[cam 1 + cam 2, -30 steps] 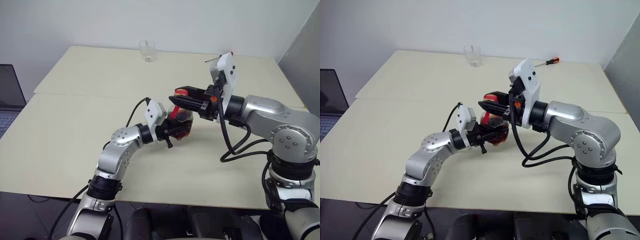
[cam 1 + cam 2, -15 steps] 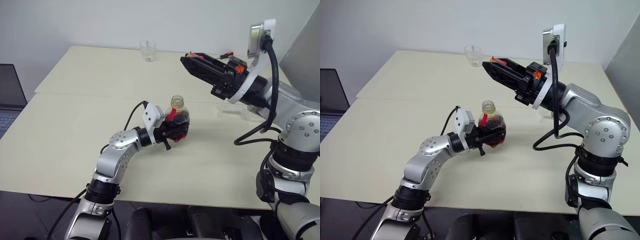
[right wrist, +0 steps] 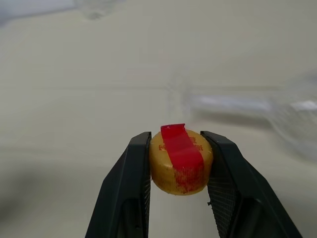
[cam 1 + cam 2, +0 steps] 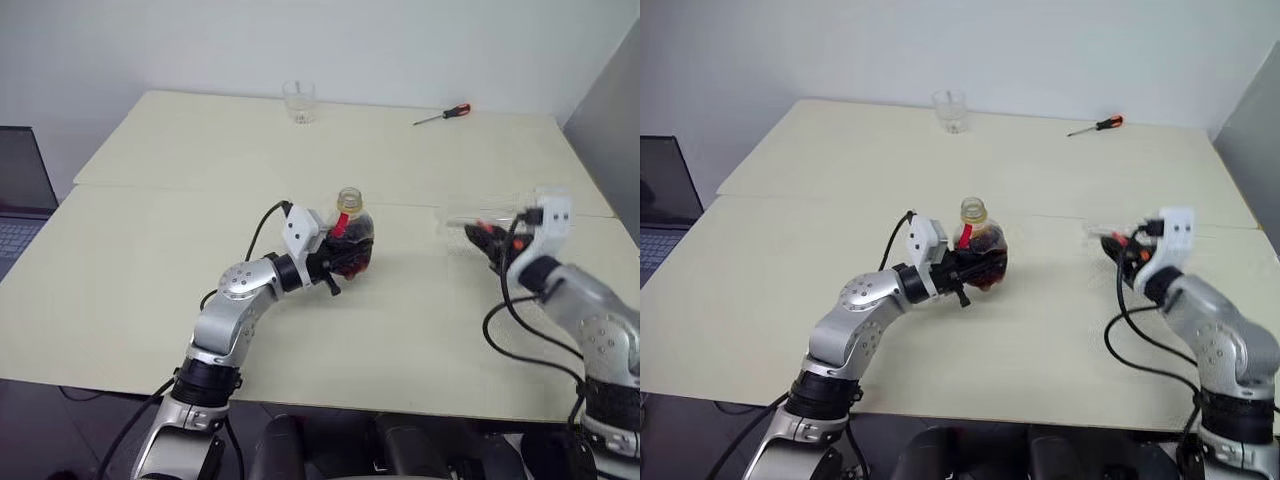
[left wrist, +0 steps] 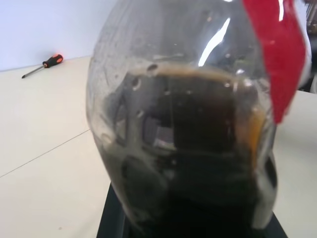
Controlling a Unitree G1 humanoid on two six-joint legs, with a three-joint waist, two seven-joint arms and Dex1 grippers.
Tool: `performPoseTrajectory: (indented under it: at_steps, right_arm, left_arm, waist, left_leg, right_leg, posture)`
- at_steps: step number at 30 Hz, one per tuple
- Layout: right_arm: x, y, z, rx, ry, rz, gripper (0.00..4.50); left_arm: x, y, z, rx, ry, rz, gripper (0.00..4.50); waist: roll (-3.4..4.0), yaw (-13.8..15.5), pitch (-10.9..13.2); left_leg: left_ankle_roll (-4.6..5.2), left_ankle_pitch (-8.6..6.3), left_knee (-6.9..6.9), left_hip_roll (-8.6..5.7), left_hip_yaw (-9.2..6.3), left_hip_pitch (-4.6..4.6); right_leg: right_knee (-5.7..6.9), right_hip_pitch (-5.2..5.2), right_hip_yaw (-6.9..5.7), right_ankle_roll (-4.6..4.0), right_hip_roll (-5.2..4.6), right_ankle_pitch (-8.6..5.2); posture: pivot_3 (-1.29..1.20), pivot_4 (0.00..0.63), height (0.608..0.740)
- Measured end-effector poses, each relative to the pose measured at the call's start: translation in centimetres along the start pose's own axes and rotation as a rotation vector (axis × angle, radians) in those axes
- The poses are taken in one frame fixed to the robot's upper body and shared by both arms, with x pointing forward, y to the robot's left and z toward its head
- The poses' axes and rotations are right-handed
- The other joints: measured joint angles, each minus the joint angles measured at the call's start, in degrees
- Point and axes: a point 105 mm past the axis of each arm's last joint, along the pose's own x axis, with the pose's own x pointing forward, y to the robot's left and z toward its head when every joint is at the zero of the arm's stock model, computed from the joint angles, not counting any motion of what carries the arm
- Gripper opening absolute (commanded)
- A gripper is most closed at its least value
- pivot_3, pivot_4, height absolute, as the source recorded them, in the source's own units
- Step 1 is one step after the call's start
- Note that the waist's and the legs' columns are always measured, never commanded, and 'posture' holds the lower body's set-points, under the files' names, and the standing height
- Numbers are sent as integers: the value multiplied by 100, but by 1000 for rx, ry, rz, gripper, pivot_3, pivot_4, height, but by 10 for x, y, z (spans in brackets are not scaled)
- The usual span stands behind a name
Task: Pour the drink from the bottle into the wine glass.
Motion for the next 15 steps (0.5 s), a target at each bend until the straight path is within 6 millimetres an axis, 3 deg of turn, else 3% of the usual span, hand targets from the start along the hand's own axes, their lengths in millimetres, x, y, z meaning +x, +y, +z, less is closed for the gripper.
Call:
performPoseTrajectory:
  at_steps: [7,10,15]
  right_arm:
    - [-20,-61,-42,4,37,-267,1238]
    - [-22,-72,-50,-2,49,-309,1238]
    - [-23,-71,-56,-14,66,-288,2900]
  left_arm:
    - [-1,3,-1,3,5,13,791]
    - [-1,3,-2,2,8,15,791]
    - [0,3,-2,3,4,15,791]
  waist:
    - [6,3,-4]
    - [7,3,-4]
    - [10,7,-6]
  left_leg:
    - [5,3,3,-5,-1,7]
    - [5,3,2,-6,-1,6]
    - [5,3,3,-7,-1,6]
  right_leg:
    - [1,5,1,2,2,-1]
    - [0,5,1,2,2,-1]
    - [0,6,1,2,1,-1]
  posture:
    - [0,150,740]
    - [0,150,740]
    - [0,150,740]
